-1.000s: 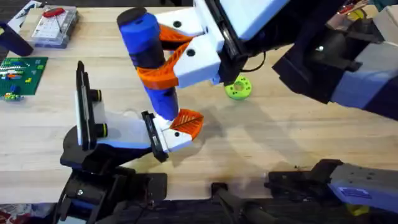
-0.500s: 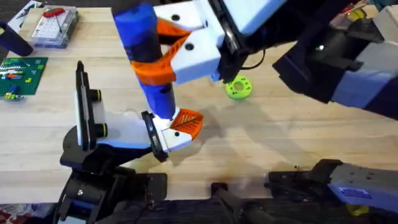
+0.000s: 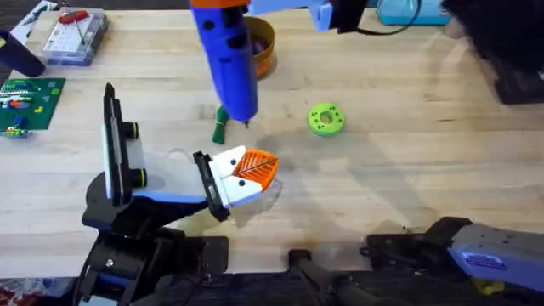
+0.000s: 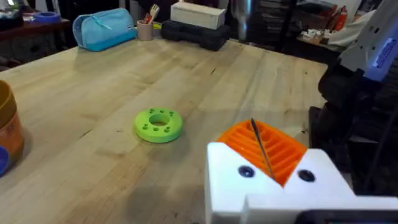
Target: Pick up the gripper from the table and insert it into the empty holder that is missing its gripper. Then pick up a screw, insert it into the mounting hole, and use the screwdriver to tighten it. Finally, clean up the table by picking up the vegetable and placing it into the bucket.
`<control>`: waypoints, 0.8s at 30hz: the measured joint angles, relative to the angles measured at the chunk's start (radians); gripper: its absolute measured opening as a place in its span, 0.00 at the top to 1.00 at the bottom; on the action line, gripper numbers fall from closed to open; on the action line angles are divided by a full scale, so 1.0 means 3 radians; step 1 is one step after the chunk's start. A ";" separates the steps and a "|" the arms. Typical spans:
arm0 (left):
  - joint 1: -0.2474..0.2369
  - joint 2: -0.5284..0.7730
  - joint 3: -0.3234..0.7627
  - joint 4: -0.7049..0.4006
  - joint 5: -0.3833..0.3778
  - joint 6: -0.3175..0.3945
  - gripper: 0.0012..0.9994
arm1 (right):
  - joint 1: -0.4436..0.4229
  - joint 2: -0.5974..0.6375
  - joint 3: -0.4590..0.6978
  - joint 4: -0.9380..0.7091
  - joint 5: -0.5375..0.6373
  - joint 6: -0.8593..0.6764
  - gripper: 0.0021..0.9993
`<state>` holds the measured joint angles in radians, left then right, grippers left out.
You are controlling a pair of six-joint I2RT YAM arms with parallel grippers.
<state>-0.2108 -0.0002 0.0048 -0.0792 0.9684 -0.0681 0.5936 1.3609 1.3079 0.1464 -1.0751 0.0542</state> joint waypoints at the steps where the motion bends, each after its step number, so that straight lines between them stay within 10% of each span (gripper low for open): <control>1: 0.0000 0.0000 0.0001 0.0000 0.0000 0.0000 0.99 | -0.0012 -0.0001 0.0038 -0.0192 0.0065 -0.0090 0.95; 9: 0.0000 0.0000 0.0000 0.0000 0.0000 0.0000 0.99 | -0.0226 -0.0001 0.0491 -0.1841 0.1183 -0.1046 0.95; 24: 0.0000 0.0000 0.0001 0.0000 0.0000 0.0000 0.99 | -0.0775 0.0198 0.0535 -0.2997 0.3489 -0.1759 0.95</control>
<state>-0.2108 -0.0002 0.0051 -0.0792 0.9684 -0.0681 0.3610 1.4203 1.4683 -0.7526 -0.0285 -0.4734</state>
